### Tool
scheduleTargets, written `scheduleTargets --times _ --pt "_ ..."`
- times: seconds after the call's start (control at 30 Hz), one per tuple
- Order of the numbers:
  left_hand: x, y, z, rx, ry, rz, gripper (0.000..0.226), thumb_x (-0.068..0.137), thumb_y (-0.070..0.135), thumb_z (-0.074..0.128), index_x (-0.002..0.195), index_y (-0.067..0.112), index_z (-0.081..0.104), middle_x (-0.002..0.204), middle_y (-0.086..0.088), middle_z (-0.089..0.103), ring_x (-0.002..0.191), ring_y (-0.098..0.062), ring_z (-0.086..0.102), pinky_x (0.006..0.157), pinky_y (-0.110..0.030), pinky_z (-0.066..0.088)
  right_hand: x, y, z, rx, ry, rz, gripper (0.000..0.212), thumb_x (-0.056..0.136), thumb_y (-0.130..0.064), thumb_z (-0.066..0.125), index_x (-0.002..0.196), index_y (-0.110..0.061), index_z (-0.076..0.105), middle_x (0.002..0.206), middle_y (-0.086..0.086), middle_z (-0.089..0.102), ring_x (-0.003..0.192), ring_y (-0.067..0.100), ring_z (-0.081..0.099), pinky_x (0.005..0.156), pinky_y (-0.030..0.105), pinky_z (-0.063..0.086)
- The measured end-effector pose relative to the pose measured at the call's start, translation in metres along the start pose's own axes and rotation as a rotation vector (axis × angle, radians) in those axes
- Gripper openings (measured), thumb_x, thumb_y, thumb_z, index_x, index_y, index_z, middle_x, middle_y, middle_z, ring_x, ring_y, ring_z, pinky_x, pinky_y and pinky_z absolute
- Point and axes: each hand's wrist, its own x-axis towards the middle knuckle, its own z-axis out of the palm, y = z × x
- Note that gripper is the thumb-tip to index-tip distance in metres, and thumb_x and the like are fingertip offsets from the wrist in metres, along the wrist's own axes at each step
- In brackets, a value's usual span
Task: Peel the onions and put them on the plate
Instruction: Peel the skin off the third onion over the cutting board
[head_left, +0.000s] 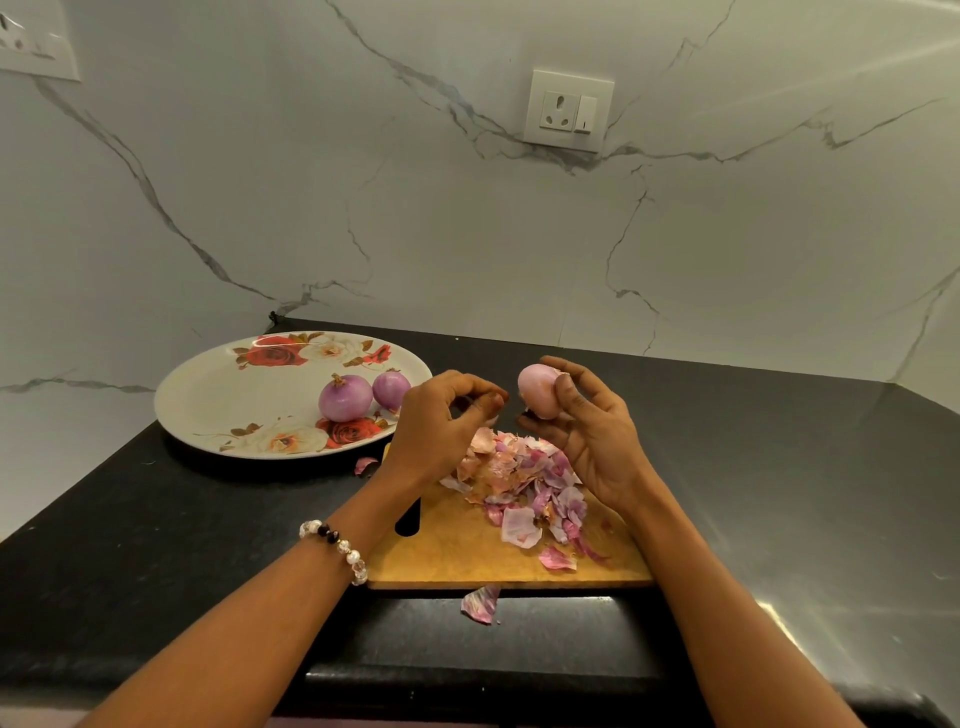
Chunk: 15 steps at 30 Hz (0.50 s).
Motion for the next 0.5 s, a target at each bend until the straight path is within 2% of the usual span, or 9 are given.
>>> scheduleTargets --times 0.1,0.17,0.23,0.3,0.4,0.5 --pt "0.0007 0.0003 0.0005 -0.029 0.048 0.032 0.015 0.09 0.015 0.061 0.102 0.016 0.07 0.097 0.003 0.07 0.087 -0.001 0.062 0.073 -0.006 0.048 -0.0005 0.0008 -0.0001 -0.089 -0.015 0.023 0.038 0.079 -0.025 0.065 0.114 -0.011 0.064 0.115 0.012 0.065 0.096 0.034 0.071 0.076 0.038 0.063" --pt "0.0007 0.0021 -0.0005 -0.054 0.057 0.059 0.018 0.086 0.022 0.066 0.103 0.021 0.068 0.098 0.006 0.069 0.088 0.001 0.061 0.073 -0.007 0.048 -0.001 0.0015 -0.0008 -0.107 -0.048 0.039 0.047 0.073 -0.029 0.074 0.115 -0.011 0.064 0.112 0.015 0.068 0.095 0.036 0.071 0.072 0.037 0.063" --pt "0.0004 0.0032 -0.0016 -0.101 0.028 0.075 0.027 0.082 0.031 0.068 0.108 0.027 0.064 0.101 0.009 0.067 0.092 0.001 0.061 0.073 -0.012 0.051 -0.0015 0.0028 -0.0009 -0.13 -0.099 0.041 0.062 0.063 -0.038 0.085 0.114 -0.01 0.065 0.117 0.019 0.066 0.1 0.038 0.07 0.07 0.036 0.063" --pt "-0.0004 0.0039 -0.0016 -0.158 -0.023 0.012 0.038 0.079 0.04 0.067 0.115 0.03 0.061 0.106 0.01 0.066 0.095 -0.003 0.064 0.072 -0.02 0.056 -0.0019 0.0042 -0.0001 -0.168 -0.141 0.028 0.073 0.053 -0.045 0.093 0.113 -0.012 0.067 0.12 0.019 0.065 0.104 0.04 0.068 0.071 0.038 0.062" --pt "-0.0003 0.0038 -0.0002 -0.238 -0.073 -0.146 0.045 0.078 0.042 0.067 0.12 0.028 0.061 0.107 0.01 0.066 0.098 -0.008 0.065 0.071 -0.023 0.057 -0.0034 0.0023 0.0028 -0.166 -0.185 0.019 0.07 0.058 -0.037 0.091 0.119 -0.012 0.064 0.123 0.018 0.063 0.107 0.039 0.067 0.078 0.042 0.062" --pt "0.0005 0.0034 -0.0006 -0.388 -0.112 -0.278 0.041 0.081 0.032 0.069 0.12 0.022 0.062 0.108 0.0 0.069 0.095 -0.015 0.068 0.069 -0.029 0.059 -0.0047 0.0007 0.0036 -0.192 -0.202 -0.007 0.059 0.07 -0.023 0.079 0.125 -0.011 0.06 0.124 0.014 0.064 0.108 0.036 0.068 0.083 0.043 0.06"
